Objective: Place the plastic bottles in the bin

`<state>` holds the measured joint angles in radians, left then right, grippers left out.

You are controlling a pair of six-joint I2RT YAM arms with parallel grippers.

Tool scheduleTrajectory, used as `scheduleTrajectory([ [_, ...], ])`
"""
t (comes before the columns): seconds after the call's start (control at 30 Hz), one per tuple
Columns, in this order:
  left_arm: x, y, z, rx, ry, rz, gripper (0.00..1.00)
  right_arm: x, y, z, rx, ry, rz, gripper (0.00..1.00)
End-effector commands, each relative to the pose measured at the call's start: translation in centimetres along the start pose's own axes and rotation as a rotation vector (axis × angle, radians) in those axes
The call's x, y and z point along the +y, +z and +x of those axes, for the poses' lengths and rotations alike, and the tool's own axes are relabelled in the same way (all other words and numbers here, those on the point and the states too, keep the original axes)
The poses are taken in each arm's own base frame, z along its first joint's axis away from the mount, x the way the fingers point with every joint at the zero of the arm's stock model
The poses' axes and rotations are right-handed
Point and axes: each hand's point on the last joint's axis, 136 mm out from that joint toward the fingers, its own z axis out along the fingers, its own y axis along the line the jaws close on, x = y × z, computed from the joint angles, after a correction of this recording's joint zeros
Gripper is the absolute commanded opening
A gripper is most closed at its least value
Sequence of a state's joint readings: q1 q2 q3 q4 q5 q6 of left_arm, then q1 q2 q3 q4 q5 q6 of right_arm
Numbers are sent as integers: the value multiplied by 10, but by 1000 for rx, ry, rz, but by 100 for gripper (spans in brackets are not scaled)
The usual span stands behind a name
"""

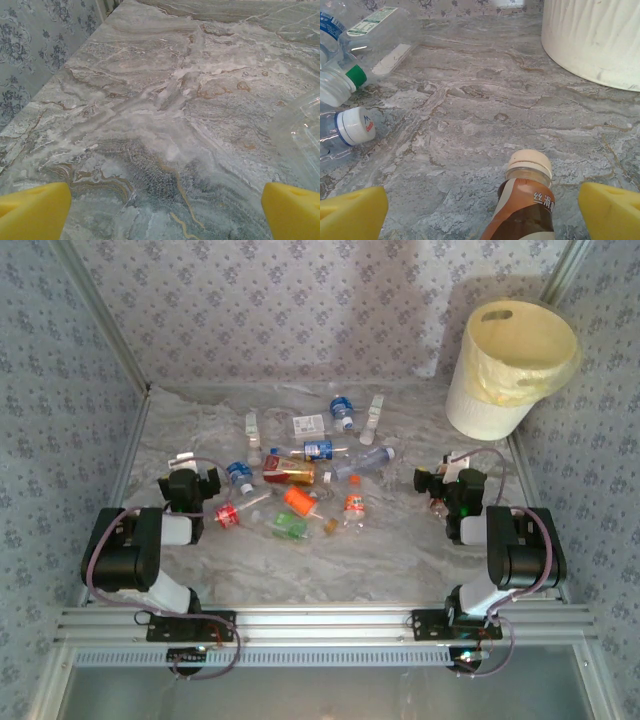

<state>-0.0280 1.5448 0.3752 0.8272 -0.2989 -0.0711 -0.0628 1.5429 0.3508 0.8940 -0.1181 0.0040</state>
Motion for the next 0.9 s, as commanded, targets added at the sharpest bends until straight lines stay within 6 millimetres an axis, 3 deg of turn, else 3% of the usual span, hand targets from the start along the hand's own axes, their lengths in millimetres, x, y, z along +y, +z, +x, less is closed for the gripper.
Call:
scheduleTrajectory([
  [0.0, -2, 0, -18, -54, -13, 9, 98, -2, 3, -4, -4, 10, 12, 100],
  [0.73, -2, -1, -19, -59, -15, 10, 98, -2, 1, -5, -9, 13, 13, 100],
  [0.87, -6, -3, -26, -48, -2, 42, 98, -2, -3, -13, -17, 18, 10, 100],
])
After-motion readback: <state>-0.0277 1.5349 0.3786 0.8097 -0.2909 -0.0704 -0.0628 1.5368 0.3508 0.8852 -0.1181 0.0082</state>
